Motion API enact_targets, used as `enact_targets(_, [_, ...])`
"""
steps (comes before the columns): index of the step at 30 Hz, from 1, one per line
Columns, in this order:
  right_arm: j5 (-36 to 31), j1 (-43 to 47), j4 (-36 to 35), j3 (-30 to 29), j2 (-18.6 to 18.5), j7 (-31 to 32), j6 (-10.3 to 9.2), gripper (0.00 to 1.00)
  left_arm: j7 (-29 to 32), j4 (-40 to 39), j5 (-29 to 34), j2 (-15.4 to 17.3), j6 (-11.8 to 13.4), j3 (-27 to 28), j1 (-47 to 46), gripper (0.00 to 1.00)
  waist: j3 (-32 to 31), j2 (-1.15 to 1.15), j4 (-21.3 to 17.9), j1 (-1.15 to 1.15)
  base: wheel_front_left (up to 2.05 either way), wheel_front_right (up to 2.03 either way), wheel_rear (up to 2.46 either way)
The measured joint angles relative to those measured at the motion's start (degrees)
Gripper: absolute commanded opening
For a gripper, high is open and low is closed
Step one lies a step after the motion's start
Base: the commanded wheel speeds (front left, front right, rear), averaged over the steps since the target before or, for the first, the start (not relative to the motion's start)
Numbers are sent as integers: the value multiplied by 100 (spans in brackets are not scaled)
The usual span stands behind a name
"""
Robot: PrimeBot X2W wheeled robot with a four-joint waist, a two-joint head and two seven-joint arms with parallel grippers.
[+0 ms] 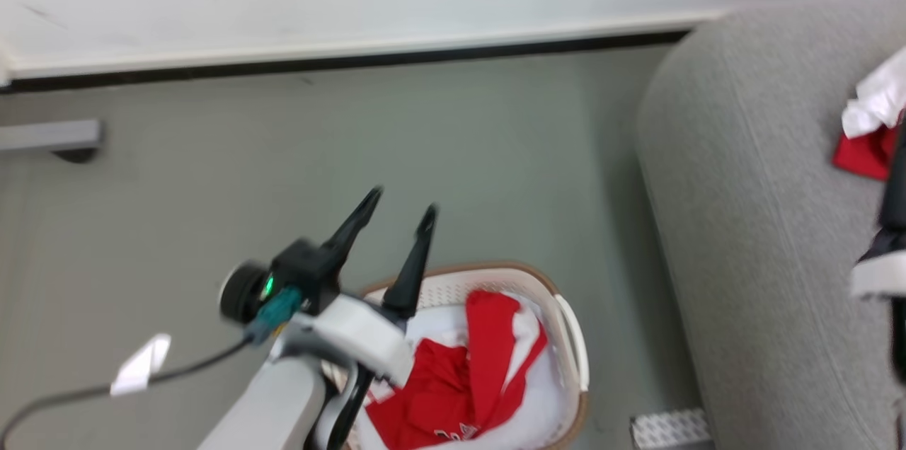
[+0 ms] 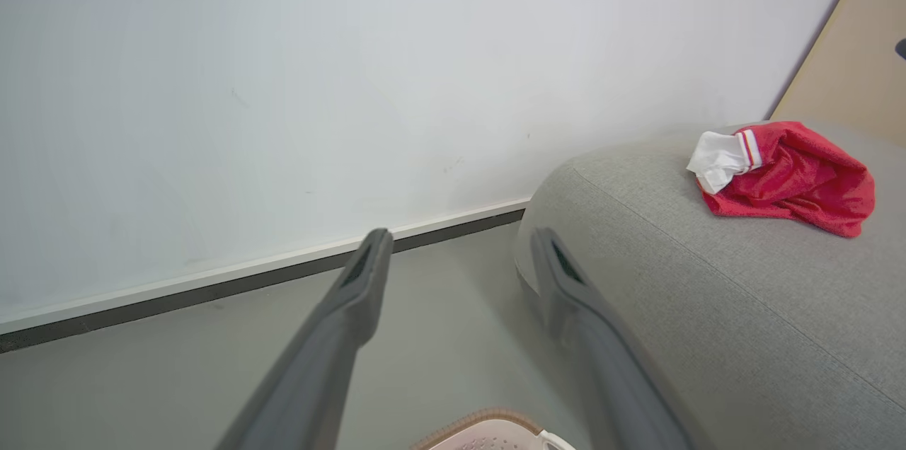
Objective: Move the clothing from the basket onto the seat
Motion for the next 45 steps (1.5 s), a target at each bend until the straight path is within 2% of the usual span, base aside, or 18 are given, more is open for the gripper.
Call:
enact_targets(5, [53, 609, -375, 333, 137, -1, 0, 100, -408, 199, -47, 51, 190, 171, 411, 100, -260, 0, 290, 0, 0, 0, 0])
enact_targets(10, [89, 1244, -514, 606, 312, 0, 0, 100, -649, 354, -65, 74, 248, 393, 787, 100, -524, 0, 497, 0, 0, 0, 0])
enact_targets(17, [59, 1953, -545, 900, 458, -1, 0, 100, -690, 346, 29, 88, 254, 955, 1405, 100, -960, 0, 637, 0, 0, 0, 0])
enact_targets(24, [27, 2451, -454, 1065, 522, -1, 0, 100, -693, 309, 341, -56, 40, 1555, 2131, 100, -1375, 0, 673, 0, 0, 0, 0])
enact_targets(33, [88, 2689, -352, 1133, 528, -1, 0, 100, -694, 387, 636, -357, -200, 2313, 2471, 100, -1551, 0, 691, 1, 0, 0, 0])
enact_targets(45, [118, 2731, -259, 1166, 528, -1, 0, 100, -694, 438, 999, -671, -513, 2758, 2585, 100, -1591, 0, 660, 1, 0, 0, 0])
